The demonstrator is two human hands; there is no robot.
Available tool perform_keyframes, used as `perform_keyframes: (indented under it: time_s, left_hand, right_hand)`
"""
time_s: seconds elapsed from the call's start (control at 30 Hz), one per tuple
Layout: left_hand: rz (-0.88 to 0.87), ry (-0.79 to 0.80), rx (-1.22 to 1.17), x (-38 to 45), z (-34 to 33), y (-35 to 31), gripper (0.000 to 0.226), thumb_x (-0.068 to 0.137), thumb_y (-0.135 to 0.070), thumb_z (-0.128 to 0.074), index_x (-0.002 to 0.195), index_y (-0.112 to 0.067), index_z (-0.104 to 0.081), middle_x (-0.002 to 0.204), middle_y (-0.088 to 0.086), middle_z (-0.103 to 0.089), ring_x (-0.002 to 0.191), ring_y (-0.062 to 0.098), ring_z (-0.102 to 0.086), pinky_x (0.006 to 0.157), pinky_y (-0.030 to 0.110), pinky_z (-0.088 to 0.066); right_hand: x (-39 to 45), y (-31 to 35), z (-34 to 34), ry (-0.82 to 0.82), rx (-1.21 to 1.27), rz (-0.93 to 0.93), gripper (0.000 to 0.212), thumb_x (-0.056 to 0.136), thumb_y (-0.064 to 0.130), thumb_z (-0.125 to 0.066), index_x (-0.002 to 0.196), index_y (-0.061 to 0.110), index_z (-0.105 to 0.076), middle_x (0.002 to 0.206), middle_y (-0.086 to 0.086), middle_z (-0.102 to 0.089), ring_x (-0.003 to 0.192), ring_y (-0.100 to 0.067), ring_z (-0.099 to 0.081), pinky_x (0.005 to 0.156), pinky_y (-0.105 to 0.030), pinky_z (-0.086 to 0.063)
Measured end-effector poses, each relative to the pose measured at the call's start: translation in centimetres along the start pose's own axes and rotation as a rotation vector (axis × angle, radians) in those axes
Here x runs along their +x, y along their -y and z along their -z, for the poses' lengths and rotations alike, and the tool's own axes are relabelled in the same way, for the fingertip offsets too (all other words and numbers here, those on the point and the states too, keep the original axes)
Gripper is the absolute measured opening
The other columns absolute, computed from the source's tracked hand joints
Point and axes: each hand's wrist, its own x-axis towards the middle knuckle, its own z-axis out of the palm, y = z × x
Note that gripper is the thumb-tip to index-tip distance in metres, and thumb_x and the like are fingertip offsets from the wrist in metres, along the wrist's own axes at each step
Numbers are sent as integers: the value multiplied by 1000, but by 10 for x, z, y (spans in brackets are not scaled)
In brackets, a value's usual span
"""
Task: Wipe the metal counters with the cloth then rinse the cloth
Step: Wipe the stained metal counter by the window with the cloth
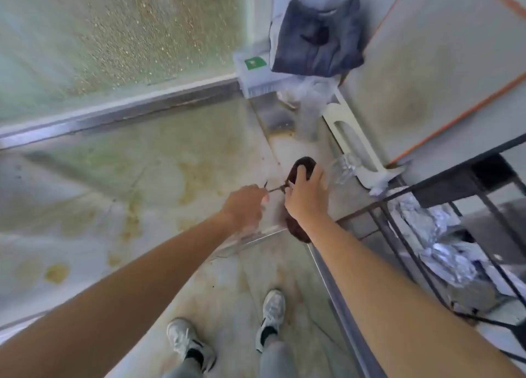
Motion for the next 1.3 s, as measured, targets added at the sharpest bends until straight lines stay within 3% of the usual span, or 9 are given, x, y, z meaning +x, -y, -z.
perform_keyframes:
  time_s: [0.1,0.27,0.37,0.47,0.67,0.87,0.97,1.17,1.3]
  left_hand:
    - [8,-99,31,18,-20,1,36,91,-18,-59,126,-24,-56,131,4,-51,121,26,-50,95,39,-43]
    - [-31,-123,175,37,-37,6,59,79,-31,-72,134,-21,-49,140,6,-41,126,27,-43,95,38,-46]
    - [-155,-102,129,33,-49,10,87,75,-51,-71,148,-19,-34,157,7,-25,144,29,-23,115,40,-30]
    - [-236,-100,206,31,-62,14,109,77,-67,-64,158,-14,-14,166,11,-7,154,29,-3,126,42,-8]
    - [-206,-148,138,51,-52,7,122,49,-69,-82,145,-23,-24,148,1,-29,142,23,-25,120,36,-25]
    - [-190,-137,118,60,-52,10,138,46,-72,-82,150,-21,-8,151,3,-25,143,24,-21,121,37,-20]
    - [-198,-135,93,64,-50,12,142,41,-74,-82,147,-26,-1,149,3,-25,141,24,-21,121,36,-20]
    - [-172,-174,-29,79,-39,12,125,51,-59,-88,148,-19,-20,139,-1,-28,128,21,-30,113,30,-29]
    - [-127,-204,-44,84,-38,14,134,50,-59,-88,152,-13,-14,138,-1,-28,126,18,-31,112,29,-32]
  right_hand:
    - [13,-9,-31,-91,39,-42,76,99,44,-53,162,20,-19,169,-24,-6,155,-45,-8,121,-59,-17]
    - [19,-15,-70,-91,206,-81,71,99,27,-61,160,16,-27,168,-20,-19,153,-41,-20,116,-59,-35]
    - [7,-21,-75,-274,269,-124,61,88,-4,-65,146,6,-48,152,-22,-45,139,-41,-43,106,-57,-45]
    - [-2,-29,-81,-409,234,-122,47,94,1,-58,140,1,-52,150,-21,-48,139,-39,-45,114,-53,-41]
    - [18,-31,-99,-246,166,-157,66,106,38,-29,159,0,-25,169,-22,-17,158,-34,-13,128,-50,-18]
    - [34,-22,-98,-282,37,-134,64,108,40,-24,165,15,-7,172,-17,4,159,-36,0,129,-51,-12]
    - [42,-23,-98,-268,-16,-78,60,109,38,-23,164,16,-14,173,-15,0,159,-37,-2,129,-52,-11]
    - [82,-16,-92,-292,12,14,59,110,36,-27,161,8,-26,170,-18,-15,159,-38,-7,128,-52,-16]
    - [140,5,-80,-315,6,106,58,110,37,-26,160,8,-31,168,-19,-22,158,-39,-13,128,-52,-18]
